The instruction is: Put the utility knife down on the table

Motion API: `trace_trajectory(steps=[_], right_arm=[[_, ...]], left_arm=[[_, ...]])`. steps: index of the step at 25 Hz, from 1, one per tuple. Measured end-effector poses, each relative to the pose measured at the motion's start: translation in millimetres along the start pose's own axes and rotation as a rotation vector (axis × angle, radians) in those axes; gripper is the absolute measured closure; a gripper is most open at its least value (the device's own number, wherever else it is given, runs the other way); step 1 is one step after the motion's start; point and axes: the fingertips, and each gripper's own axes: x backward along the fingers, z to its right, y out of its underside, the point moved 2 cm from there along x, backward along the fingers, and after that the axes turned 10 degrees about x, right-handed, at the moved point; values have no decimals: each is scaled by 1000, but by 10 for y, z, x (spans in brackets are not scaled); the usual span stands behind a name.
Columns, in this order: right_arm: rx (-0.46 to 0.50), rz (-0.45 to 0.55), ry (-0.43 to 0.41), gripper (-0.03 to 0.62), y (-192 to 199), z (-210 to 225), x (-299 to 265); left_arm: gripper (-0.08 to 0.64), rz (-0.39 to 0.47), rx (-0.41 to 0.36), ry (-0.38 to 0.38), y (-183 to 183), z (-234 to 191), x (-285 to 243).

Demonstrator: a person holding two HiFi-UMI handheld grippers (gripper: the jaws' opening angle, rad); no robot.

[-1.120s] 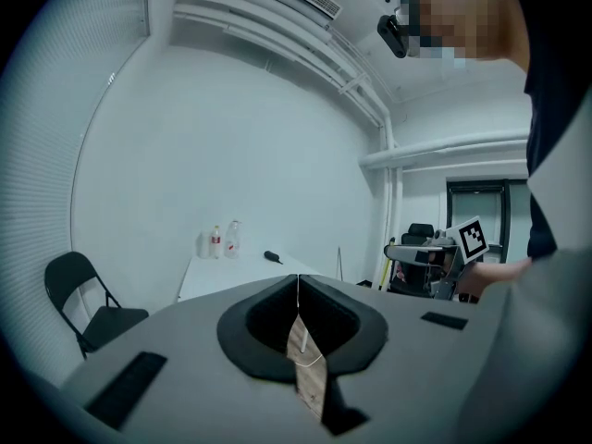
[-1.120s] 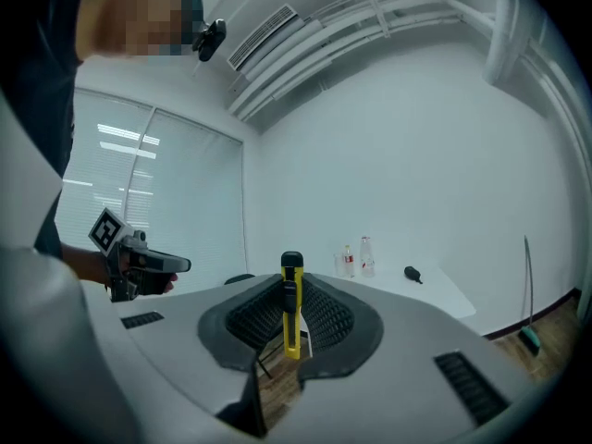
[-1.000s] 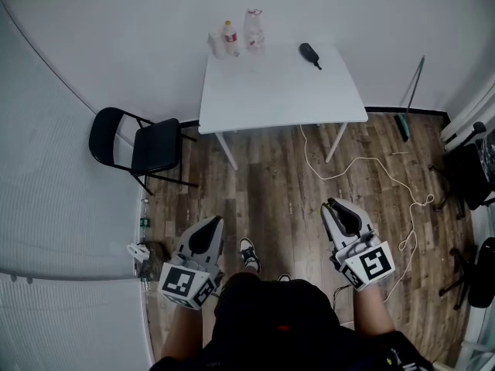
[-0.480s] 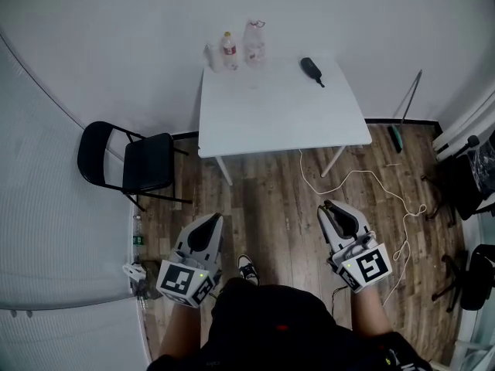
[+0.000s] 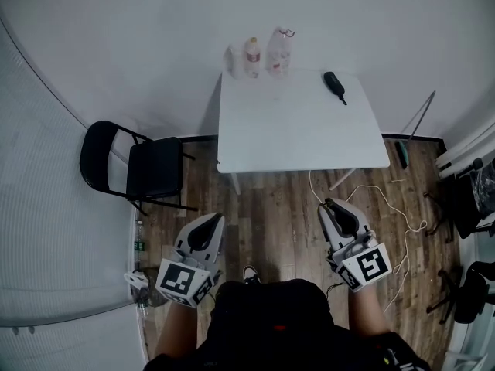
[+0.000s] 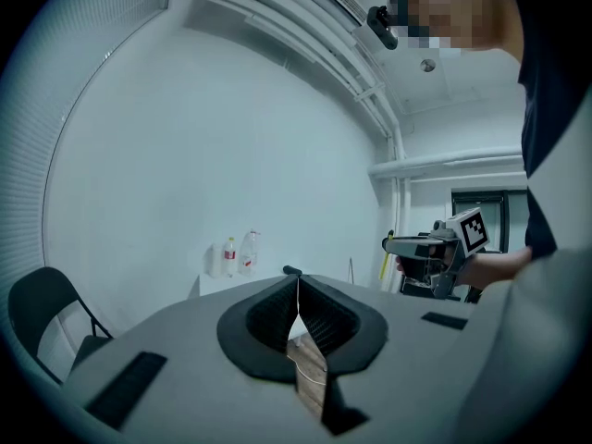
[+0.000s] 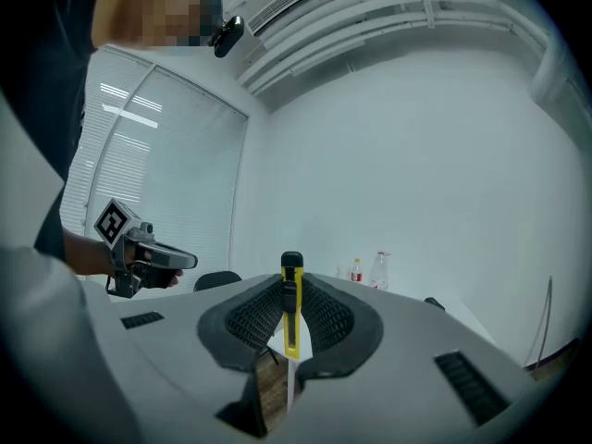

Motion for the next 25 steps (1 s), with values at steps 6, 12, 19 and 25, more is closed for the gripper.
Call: trace_trajectory(steps=[6, 12, 19, 25], right_arm=[[-13, -12, 7, 524, 37, 68, -417], [-26, -22, 2, 524, 126, 359, -749], [-60, -8, -61, 524, 352, 922, -1378], [-94, -8, -140, 524, 547, 1413, -1881]], left_arm=[[537, 0, 0, 18, -162, -346, -249], [537, -23, 3, 19, -226, -541, -657], [537, -26, 6, -61, -357, -797, -1257], [537, -35, 17, -134, -437, -960, -1776]])
